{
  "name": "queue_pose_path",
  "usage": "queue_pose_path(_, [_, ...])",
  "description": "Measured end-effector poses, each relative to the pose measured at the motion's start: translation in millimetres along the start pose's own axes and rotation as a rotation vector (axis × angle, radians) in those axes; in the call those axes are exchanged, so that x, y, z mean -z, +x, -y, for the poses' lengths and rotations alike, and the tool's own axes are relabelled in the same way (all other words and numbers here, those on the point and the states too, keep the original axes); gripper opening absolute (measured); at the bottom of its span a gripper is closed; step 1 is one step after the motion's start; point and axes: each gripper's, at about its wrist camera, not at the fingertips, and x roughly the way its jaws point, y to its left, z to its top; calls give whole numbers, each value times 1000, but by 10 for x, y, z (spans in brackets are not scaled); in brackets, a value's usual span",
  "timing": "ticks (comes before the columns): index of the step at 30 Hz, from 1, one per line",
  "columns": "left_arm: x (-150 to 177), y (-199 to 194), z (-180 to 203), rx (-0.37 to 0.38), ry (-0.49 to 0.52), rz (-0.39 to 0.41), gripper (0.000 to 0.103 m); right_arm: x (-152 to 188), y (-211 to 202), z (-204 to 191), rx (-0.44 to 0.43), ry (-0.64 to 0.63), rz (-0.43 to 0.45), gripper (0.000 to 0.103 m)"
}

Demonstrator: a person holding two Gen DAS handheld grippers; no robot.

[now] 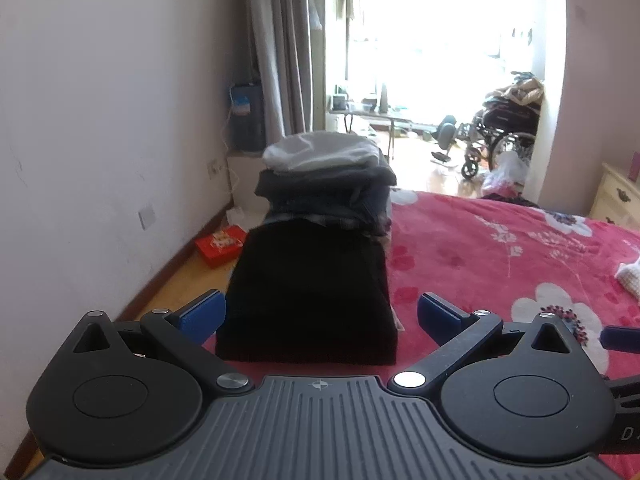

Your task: Fold clothes

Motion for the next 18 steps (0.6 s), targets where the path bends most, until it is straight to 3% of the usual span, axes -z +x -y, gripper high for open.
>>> queue_pose_path(18, [40, 21, -33, -3, -6, -37, 103, 12, 79, -94, -2, -20, -25, 99])
